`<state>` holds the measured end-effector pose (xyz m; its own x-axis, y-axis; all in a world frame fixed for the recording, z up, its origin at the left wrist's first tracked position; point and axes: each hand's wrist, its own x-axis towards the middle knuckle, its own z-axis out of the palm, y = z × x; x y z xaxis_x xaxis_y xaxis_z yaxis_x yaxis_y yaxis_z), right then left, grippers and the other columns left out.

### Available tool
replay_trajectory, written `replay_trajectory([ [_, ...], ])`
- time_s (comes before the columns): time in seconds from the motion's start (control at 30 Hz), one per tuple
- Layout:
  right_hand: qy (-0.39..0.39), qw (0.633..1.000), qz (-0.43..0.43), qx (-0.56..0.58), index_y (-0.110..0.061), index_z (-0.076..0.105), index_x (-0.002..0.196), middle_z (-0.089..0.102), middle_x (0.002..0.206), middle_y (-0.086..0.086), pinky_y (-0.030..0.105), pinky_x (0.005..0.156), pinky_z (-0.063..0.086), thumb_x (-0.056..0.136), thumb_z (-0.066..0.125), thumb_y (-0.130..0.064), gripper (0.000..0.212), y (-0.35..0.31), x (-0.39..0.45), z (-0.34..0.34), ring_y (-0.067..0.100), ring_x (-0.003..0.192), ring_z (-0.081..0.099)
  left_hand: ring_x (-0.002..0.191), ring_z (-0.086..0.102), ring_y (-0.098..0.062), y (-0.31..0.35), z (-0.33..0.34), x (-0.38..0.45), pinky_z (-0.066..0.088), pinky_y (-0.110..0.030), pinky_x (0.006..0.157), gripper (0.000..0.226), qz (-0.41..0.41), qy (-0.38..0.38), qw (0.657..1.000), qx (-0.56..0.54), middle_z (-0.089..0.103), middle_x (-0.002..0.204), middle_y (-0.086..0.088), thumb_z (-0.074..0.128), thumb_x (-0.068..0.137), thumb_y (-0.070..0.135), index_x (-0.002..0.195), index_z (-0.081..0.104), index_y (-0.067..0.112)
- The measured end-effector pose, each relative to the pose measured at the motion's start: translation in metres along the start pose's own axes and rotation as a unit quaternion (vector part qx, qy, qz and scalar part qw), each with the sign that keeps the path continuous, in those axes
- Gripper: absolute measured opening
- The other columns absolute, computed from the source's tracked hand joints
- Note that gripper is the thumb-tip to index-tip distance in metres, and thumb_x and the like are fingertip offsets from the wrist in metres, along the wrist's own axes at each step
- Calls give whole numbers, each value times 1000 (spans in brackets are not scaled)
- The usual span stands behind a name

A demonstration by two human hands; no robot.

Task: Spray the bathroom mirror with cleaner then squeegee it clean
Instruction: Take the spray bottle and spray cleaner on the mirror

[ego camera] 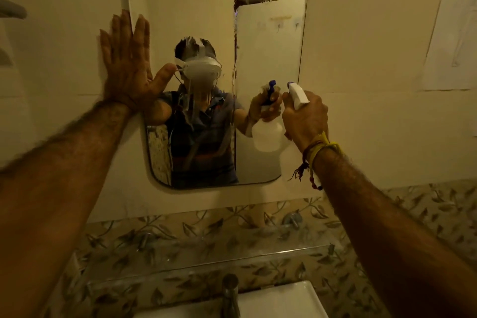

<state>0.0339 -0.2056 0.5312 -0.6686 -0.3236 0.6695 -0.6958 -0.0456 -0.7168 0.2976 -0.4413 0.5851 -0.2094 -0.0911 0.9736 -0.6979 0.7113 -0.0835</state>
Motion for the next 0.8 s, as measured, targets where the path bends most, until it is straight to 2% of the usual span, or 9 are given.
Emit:
replay_trajectory([
  [0.13,-47,999,-9,-9,-21,64,108,61,80,-4,43,60,63,91,59,-49,33,-5,-17,12,24,70,68,158,0,-33,9,-2,-25,-8,-60,121,93,-26,-25,999,2,3,171,-15,36,94,71,163,6,17],
  [0.2,-67,997,-47,7,-28,62,99,58,72,-12,42,57,62,91,58,-52,25,-15,-28,21,19,69,67,158,-3,-31,9,-2,-38,-9,-61,121,92,-30,-47,998,8,-1,171,-13,36,94,69,163,5,16],
  [0.27,-83,992,-87,21,-29,64,100,58,71,-14,40,56,62,92,58,-50,24,-27,-38,32,17,68,67,158,-5,-30,8,-3,-44,-10,-61,121,92,-30,-60,998,7,-3,171,-11,36,95,68,164,4,17],
  [0.43,-141,977,-161,10,-23,58,118,65,93,-5,34,68,63,98,54,-35,24,-55,-61,58,16,81,68,158,-7,-27,6,-5,-43,-12,-58,121,91,-29,-74,997,0,-5,171,-8,34,96,68,163,-1,17],
  [0.53,-168,966,-197,-1,-23,52,129,67,106,-1,36,75,62,98,52,-33,33,-55,-77,67,18,90,67,158,-6,-27,3,-4,-43,-12,-59,121,93,-21,-78,997,-4,-5,171,-8,34,96,71,163,-1,17],
  [0.63,-192,962,-189,-33,-23,49,133,69,105,1,35,73,62,97,54,-33,37,-40,-93,70,20,87,69,158,-6,-29,2,-4,-44,-12,-59,121,97,-19,-90,996,-2,-6,171,-10,32,94,74,163,-1,15],
  [0.7,-201,964,-160,-63,-22,54,126,70,98,3,38,71,61,96,54,-34,32,-26,-97,67,22,82,69,158,-6,-30,3,-6,-44,-12,-60,121,98,-19,-98,995,-2,-5,171,-12,32,94,75,163,0,13],
  [0.8,-190,970,-120,-98,-22,62,111,70,86,3,33,62,58,96,54,-37,23,-6,-97,55,23,74,68,158,-5,-32,6,-11,-43,-10,-62,121,99,-25,-108,994,-8,-3,171,-12,32,94,75,163,1,11],
])
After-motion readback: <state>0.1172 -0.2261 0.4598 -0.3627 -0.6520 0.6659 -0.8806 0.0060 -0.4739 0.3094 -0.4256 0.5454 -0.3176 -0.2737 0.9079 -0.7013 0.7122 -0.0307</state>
